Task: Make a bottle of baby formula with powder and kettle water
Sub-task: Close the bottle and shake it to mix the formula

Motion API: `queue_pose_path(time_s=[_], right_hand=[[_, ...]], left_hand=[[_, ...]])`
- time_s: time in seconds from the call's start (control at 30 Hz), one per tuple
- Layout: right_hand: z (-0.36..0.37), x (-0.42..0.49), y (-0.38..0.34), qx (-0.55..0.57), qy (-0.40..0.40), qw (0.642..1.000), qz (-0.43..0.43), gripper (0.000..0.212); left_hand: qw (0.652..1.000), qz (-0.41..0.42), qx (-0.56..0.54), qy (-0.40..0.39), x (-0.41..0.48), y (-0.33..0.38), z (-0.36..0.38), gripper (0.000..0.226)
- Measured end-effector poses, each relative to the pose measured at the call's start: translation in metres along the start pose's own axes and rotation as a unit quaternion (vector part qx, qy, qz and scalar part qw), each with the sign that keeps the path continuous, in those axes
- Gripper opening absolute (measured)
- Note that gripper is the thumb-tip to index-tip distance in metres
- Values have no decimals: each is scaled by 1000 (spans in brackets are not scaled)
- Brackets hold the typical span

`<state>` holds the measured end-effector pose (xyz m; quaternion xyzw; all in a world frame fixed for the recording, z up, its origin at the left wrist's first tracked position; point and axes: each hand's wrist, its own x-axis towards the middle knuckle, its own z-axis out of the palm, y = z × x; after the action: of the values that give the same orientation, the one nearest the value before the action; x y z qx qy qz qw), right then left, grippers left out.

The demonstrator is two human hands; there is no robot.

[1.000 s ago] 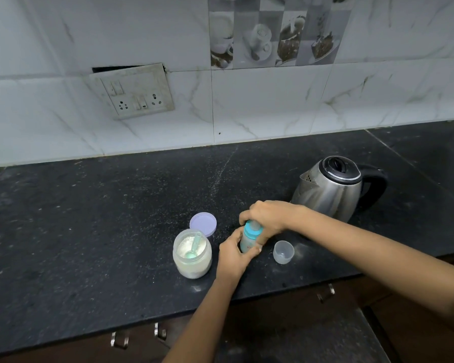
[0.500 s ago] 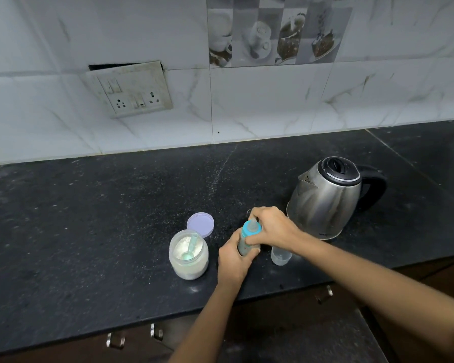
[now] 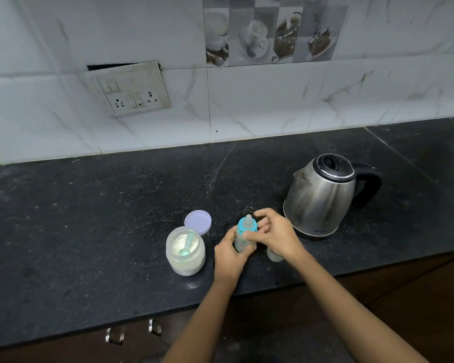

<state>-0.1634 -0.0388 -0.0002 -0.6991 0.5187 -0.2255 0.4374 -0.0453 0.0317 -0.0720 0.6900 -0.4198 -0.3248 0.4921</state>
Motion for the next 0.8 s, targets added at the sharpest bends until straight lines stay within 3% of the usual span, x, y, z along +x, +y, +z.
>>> queue_pose_path(time_s=[0.07,0.13,0.2,0.27,0.4,0.57,0.67,0.8], right_hand=[[-16,-15,26,31,30,999,-5,83],[-23,-30,57,-32,70,997,4,101],[-21,-38,84,-89,55,994,22,111],[-14,-39,98,-98,33,995,4,104],[-2,-34,97,-54,53,995,-59,53],[-20,-25,57,8,104,991,-83,47],[-53,-11,11,-120,33,981,-148,54],[-72,10,-46,-377,-106,891,-228,70]], left_hand=[[1000,-2,9,-5,1,-1,-1,60],[1000,-10,11,-4,2,-1,-1,64],[1000,-16,6,-5,2,-1,-1,65],[1000,-17,-5,-3,1,-1,1,64],[1000,-14,-18,1,0,-4,3,65],[999,-18,-26,-2,0,-4,3,66],[999,-19,-31,-4,0,-6,3,67],[999,-15,-36,-4,1,-6,2,61]])
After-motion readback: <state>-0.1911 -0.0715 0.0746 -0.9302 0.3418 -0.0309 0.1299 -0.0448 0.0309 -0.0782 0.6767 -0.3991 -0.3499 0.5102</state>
